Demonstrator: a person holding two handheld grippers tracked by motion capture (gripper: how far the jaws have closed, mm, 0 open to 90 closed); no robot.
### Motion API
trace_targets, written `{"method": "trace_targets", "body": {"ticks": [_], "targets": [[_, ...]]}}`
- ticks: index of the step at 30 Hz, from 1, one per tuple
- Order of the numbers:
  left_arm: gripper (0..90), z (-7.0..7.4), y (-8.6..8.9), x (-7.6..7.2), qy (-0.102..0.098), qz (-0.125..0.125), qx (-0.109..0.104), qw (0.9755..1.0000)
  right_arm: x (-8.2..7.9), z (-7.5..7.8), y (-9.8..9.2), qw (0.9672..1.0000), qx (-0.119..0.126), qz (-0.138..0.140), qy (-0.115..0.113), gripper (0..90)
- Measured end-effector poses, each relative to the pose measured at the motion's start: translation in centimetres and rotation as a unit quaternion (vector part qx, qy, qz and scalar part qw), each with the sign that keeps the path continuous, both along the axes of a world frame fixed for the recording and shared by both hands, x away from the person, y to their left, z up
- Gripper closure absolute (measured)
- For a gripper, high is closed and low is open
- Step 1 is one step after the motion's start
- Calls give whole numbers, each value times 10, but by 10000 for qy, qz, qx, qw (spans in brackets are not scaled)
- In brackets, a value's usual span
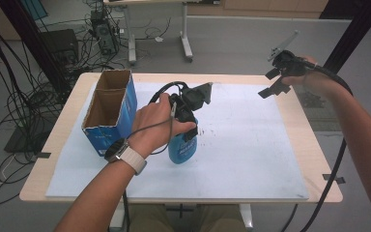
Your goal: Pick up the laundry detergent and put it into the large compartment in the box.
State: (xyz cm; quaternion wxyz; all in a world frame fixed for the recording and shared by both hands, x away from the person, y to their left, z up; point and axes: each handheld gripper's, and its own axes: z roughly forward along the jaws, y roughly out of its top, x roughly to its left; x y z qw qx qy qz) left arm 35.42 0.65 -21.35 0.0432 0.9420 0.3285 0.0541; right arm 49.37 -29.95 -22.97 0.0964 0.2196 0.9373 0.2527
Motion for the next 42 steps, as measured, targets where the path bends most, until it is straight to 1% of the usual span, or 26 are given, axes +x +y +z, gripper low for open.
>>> {"method": "trace_targets", "body": {"ticks": [4,6,12,18,19,24,26,30,32,33,35,37,41,42], "targets": [[382,16,1,-2,-78,169,33,9998,-1,0,1,10000,-22,3,-7,84],[382,25,3,-2,-123,296,53,9995,-2,0,1,10000,-7,5,-12,84],[382,44,7,1,-164,505,61,9986,-3,1,1,10000,21,12,-30,84],[382,58,9,3,-208,654,132,9976,-5,3,1,10000,36,19,-53,84],[382,60,10,4,-203,714,125,9972,-5,3,0,10000,44,17,-56,84],[382,68,13,8,-203,843,87,9962,-6,5,-1,10000,51,9,-85,84],[382,74,15,10,-216,936,67,9954,-6,6,-2,9999,58,-20,-86,84],[382,85,19,12,-308,1099,55,9934,-7,7,-2,9999,81,-12,-91,84],[382,90,21,13,-362,1216,33,9919,-7,8,-1,9999,84,2,-109,84],[382,93,22,14,-374,1235,42,9916,-7,9,-1,9999,80,3,-108,84],[382,99,25,15,-414,1354,-1,9899,-7,10,-1,9999,91,11,-123,84],[382,102,27,16,-426,1400,-3,9892,-7,11,0,9999,100,11,-135,84],[382,109,33,18,-467,1562,-59,9866,-7,12,0,9998,86,35,-152,84],[382,111,35,19,-491,1565,-54,9864,-7,12,0,9998,95,27,-150,84]]}}
